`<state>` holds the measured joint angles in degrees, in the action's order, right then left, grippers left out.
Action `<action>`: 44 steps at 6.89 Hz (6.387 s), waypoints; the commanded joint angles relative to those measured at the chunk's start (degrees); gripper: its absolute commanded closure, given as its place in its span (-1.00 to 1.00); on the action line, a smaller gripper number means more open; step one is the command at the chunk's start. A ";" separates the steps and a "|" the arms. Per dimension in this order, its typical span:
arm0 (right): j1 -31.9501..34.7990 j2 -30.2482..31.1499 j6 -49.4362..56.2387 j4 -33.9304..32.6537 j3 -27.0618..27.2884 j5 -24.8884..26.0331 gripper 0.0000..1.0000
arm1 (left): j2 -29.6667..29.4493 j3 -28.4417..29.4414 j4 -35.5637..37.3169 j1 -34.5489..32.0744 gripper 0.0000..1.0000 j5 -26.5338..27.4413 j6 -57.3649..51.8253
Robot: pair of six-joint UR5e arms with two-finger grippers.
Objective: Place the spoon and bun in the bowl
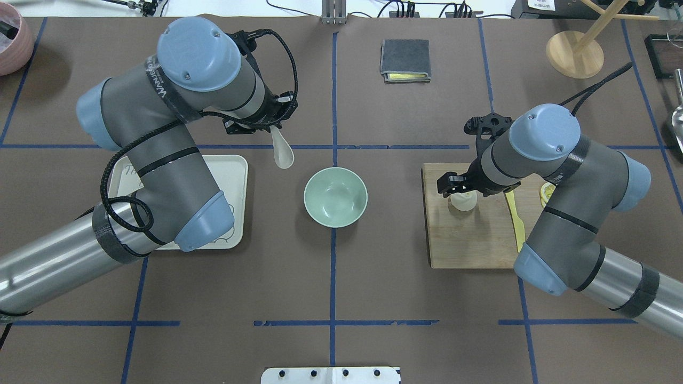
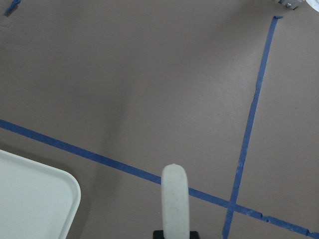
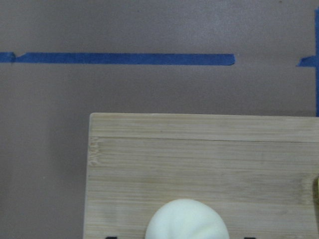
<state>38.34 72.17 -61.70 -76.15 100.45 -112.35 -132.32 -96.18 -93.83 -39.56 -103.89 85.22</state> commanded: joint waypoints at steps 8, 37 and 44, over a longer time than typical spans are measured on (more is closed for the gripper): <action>3.75 -0.10 0.88 -6.02 5.62 -2.78 1.00 | -6.63 12.50 -11.55 5.53 1.00 2.09 9.87; -2.59 -23.23 -7.24 -20.63 4.17 3.63 -1.00 | 23.75 -11.84 12.79 -32.74 -1.00 -12.00 -74.80; 35.25 7.93 51.74 -27.38 11.17 -21.04 -1.00 | 33.71 -0.08 13.85 -51.47 -1.00 -21.96 -96.29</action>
<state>66.25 73.43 -22.91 -103.47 112.15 -129.96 -99.31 -98.29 -79.98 -88.01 -124.30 -9.74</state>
